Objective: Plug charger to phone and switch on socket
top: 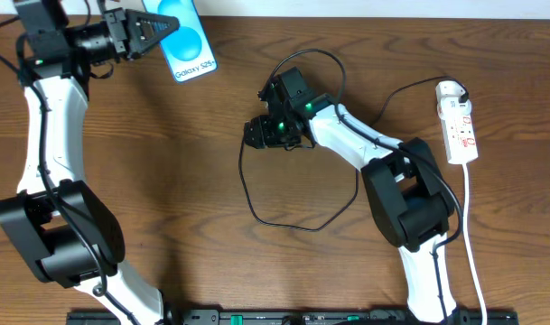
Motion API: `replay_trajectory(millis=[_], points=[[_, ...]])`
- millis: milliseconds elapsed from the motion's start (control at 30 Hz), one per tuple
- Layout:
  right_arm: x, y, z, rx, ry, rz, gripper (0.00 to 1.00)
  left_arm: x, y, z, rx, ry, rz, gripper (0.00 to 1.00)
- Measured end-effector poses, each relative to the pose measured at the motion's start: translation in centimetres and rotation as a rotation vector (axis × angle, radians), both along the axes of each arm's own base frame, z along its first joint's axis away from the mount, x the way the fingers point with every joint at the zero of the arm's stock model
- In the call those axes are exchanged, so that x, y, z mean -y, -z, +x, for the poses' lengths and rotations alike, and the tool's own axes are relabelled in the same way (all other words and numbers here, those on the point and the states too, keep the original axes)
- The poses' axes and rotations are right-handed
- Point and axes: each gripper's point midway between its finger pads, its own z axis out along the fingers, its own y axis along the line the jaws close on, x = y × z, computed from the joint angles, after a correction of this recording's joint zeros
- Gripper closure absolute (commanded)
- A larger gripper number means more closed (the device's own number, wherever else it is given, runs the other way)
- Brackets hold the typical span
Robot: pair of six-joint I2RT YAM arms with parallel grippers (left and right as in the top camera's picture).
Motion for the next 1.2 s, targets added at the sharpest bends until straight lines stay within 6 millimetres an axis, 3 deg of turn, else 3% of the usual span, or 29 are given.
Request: replay_trajectory(millis=[233,433,533,733,867,900,1200], points=[[-2.5,0.6,0.2,-0.054,0.034,0.108,0.48,-0.1,0.0,0.0,0.000,-0.002,0.000,0.93],[-5.1,0.8,-1.7,-0.171,0.070,0.161,0.56,-0.1,0.0,0.0,0.000,-0.003,0.000,0.92],[-5.2,1.2,-1.6,-0.224,0.126,0.163,0.65,-0.1,0.0,0.0,0.000,-0.003,0.000,0.93],[-6.5,1.6,-0.1,-0.240,0.184,0.235,0.67,-0.1,0.0,0.0,0.000,-0.002,0.000,0.93],[-6.8,1.9,0.3,-0.251,0.199,0.250,0.86,-0.1,0.0,0.0,0.000,-0.003,0.000,0.93],[-6.8,2.1,0.3,-0.257,0.203,0.250,0.97,-0.1,0.0,0.0,0.000,-0.002,0.000,0.93],[-6.7,2.5,0.4,-0.208,0.135,0.250,0.99,-0.1,0.0,0.0,-0.002,-0.002,-0.001,0.93]])
